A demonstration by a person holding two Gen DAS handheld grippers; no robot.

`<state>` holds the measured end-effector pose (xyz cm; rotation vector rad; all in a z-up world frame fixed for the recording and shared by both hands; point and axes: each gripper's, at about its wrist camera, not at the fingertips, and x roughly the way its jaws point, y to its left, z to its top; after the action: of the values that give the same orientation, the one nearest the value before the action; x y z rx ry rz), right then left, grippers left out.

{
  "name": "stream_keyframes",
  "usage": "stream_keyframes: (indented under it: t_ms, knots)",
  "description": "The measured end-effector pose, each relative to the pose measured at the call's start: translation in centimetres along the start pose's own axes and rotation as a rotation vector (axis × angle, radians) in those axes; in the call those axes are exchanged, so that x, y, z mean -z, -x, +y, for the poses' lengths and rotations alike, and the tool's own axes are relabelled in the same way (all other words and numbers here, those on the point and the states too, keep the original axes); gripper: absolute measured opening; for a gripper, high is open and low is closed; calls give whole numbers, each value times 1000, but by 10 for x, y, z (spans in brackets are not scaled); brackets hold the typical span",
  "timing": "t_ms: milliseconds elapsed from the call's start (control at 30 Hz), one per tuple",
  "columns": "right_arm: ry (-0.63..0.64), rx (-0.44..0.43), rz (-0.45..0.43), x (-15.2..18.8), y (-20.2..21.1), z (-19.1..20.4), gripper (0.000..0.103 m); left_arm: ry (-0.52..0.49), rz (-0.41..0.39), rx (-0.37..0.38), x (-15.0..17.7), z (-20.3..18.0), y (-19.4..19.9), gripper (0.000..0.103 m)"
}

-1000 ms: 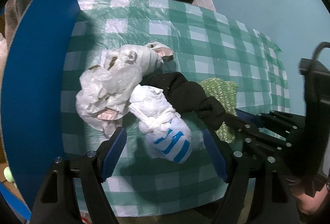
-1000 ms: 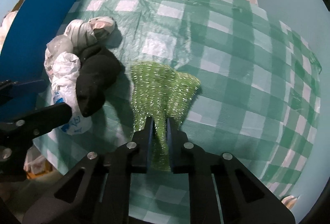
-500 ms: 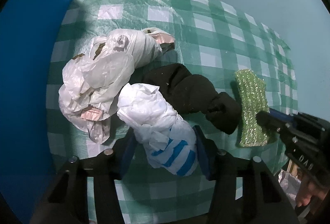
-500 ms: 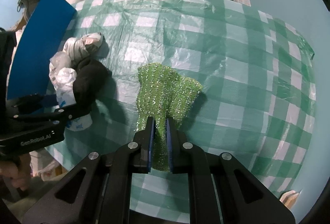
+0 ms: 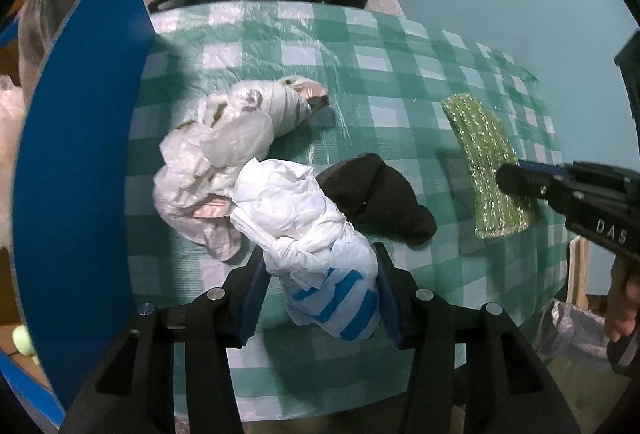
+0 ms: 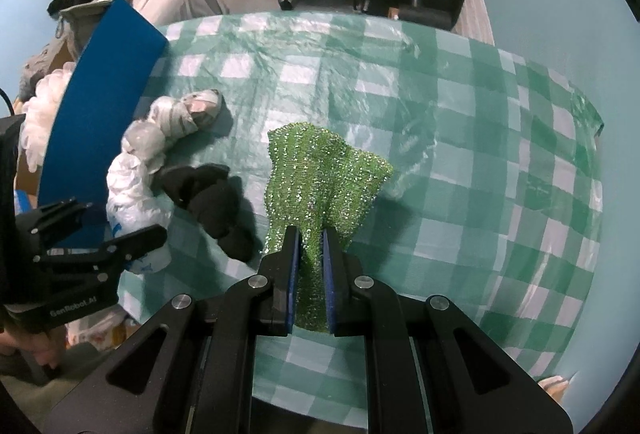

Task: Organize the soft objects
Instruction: 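Grasp the white bundle with blue-striped sock with the left tool while the right tool holds the scrubber, then carry the white bundle in the left tool and scrubber in the right tool over the box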

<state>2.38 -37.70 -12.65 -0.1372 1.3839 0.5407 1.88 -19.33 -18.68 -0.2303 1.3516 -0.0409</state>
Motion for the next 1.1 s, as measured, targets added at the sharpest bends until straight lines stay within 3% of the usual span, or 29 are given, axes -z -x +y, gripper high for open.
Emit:
stream_keyframes:
  t_ms: [367,1100]
  knots:
    - [56,-10,-40,-11,30,21,10,-87,-77,-42,3,4,41,50]
    - [121,-32,-108,-38,70,72,10,-33,-188,-49,-5,29,109,50]
